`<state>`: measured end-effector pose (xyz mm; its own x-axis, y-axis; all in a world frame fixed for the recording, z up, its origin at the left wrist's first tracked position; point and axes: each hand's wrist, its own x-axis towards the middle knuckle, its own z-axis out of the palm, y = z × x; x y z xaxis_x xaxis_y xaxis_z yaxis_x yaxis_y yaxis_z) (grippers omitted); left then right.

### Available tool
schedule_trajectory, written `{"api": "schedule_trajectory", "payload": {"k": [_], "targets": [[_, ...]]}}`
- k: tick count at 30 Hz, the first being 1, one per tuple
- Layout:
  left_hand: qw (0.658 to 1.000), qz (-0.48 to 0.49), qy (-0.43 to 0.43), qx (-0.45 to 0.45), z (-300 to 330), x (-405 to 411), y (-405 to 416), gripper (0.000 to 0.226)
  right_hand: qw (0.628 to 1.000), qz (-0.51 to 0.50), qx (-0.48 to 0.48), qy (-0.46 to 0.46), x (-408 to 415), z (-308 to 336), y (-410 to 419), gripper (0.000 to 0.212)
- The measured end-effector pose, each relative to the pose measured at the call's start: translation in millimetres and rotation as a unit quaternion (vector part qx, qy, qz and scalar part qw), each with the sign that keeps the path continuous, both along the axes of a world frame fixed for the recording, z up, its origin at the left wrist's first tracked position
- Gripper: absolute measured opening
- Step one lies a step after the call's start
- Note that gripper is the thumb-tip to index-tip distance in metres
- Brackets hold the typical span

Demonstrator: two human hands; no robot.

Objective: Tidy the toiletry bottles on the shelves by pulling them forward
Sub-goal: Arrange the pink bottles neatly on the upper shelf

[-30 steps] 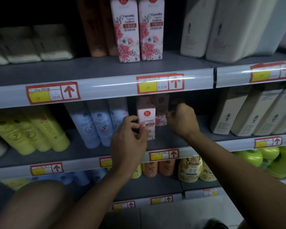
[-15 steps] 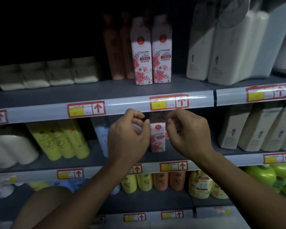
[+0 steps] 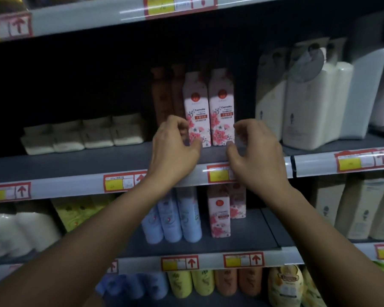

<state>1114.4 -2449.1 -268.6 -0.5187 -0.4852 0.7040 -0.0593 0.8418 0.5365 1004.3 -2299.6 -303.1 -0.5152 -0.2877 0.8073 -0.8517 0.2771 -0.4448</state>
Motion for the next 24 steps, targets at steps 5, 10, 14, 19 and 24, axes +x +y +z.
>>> {"api": "schedule_trajectory", "payload": {"k": [5, 10, 14, 19, 24], "targets": [[0.995, 0.038, -0.067, 0.058, 17, -39, -28, 0.08, 0.997, -0.007, 0.051, -0.057, -19, 20, -17, 0.061], [0.993, 0.011, -0.052, 0.109, 27, -62, -40, 0.071, 0.99, -0.008, 0.108, -0.091, -30, 31, -41, 0.085], [0.993, 0.008, -0.022, 0.115, 31, -73, -43, 0.073, 0.986, 0.033, 0.089, -0.136, -41, 36, -57, 0.101], [0.991, 0.025, -0.011, 0.128, 28, -78, -48, 0.075, 0.975, 0.067, 0.041, -0.209, -47, 40, -59, 0.11], [0.988, -0.035, 0.012, 0.152, 25, -69, -45, 0.075, 0.979, 0.049, 0.04, -0.196, -45, 40, -48, 0.084]]}}
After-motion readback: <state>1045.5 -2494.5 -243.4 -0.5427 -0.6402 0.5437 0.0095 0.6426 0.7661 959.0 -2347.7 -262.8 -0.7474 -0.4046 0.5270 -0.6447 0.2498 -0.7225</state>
